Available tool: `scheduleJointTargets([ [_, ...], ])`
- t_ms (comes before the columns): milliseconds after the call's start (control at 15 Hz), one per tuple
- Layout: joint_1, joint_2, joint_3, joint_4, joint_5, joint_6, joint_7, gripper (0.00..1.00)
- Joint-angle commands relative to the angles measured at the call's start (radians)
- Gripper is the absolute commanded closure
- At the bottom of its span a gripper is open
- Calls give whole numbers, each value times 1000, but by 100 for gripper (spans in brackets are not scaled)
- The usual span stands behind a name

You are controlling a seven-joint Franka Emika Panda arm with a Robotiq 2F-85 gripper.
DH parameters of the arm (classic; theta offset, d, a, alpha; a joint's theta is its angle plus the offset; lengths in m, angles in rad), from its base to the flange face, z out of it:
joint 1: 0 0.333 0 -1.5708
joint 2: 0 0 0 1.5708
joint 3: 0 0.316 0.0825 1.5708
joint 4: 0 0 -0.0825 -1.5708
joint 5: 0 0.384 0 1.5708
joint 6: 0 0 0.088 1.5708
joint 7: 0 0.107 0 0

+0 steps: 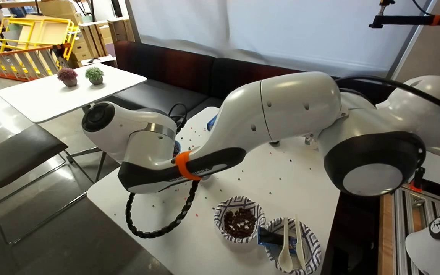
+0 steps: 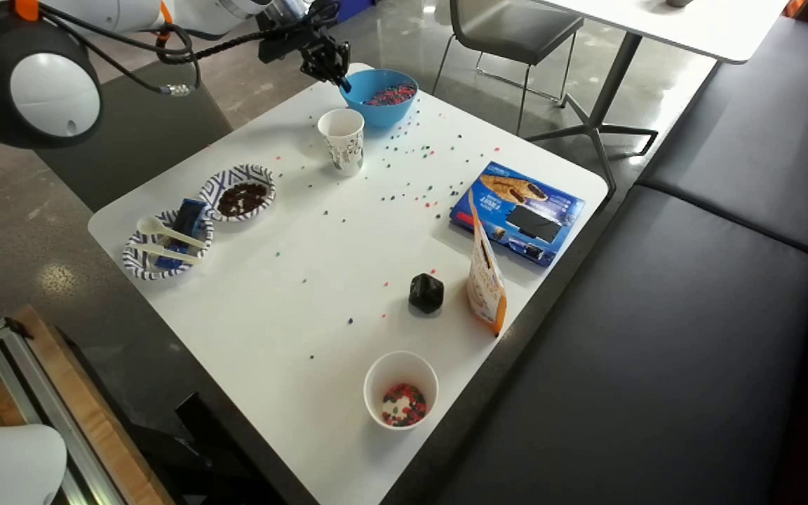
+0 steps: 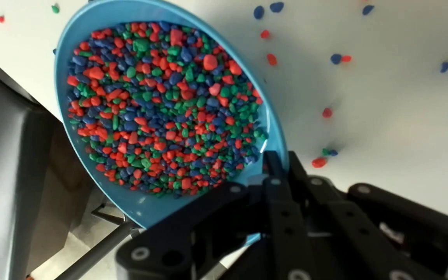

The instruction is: Lightly pour some of the contents of the blue bowl into the cup

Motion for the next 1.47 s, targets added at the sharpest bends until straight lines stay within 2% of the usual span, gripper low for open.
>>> scheduleJointTargets([
  [0, -16, 28, 12, 62, 9, 9, -46, 99],
  [267, -24, 32, 24, 61, 10, 5, -59, 99],
  [333, -24, 31, 28, 60, 13, 0, -59, 70],
  [400, -23, 27, 31, 59, 15, -4, -63, 69],
  [733, 7, -10, 26, 89, 17, -39, -12, 33],
  [1000, 35, -75, 32, 116, 57, -177, 181, 2],
  [1067, 41, -91, 30, 121, 60, -201, 233, 0],
  [1400, 36, -188, 49, 117, 107, -289, 445, 0],
])
